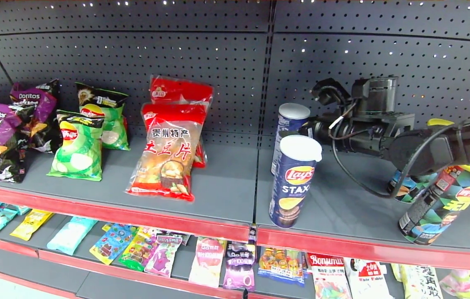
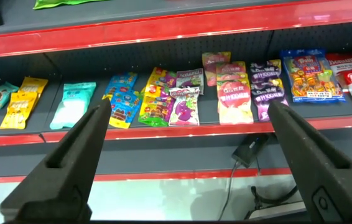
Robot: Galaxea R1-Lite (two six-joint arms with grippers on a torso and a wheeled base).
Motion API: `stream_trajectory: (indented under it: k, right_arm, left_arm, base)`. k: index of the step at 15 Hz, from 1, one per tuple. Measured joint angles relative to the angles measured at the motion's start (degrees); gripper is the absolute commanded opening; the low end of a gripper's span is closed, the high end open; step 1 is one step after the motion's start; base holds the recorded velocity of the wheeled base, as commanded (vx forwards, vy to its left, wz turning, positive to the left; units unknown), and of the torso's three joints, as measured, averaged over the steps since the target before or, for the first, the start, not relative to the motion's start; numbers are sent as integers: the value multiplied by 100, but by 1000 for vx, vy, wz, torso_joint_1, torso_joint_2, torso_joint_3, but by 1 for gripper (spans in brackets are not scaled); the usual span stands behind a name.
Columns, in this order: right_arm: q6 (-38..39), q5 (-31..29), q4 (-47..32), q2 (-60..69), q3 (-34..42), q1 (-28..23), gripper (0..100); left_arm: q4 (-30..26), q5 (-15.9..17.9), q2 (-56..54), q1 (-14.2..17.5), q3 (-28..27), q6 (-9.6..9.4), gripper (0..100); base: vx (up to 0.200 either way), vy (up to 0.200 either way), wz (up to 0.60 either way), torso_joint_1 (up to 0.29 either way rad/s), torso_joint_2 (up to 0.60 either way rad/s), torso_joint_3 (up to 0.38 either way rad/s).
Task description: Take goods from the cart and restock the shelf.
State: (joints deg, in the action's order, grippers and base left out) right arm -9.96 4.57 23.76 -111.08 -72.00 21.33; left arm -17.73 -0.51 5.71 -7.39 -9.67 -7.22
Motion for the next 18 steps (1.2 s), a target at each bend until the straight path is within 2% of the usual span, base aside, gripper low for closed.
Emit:
stream_trajectory:
  k: [7, 15, 18]
  right_arm:
    - [-2, -154, -1, 1009, 946, -182, 100]
    - [-13, -501, -22, 2231, 1641, -340, 100]
    - [-13, -547, -628, 2867, 1842, -325, 100]
  left_arm:
    - [2, 13, 0, 1, 0, 0, 100]
    - [5, 51, 0, 1, 0, -22, 100]
    - [7, 54, 0, 0, -2, -33, 100]
  base:
    - [0, 0, 0, 0, 0, 0]
    - [0, 0, 0, 0, 0, 0]
    - [0, 0, 0, 0, 0, 0]
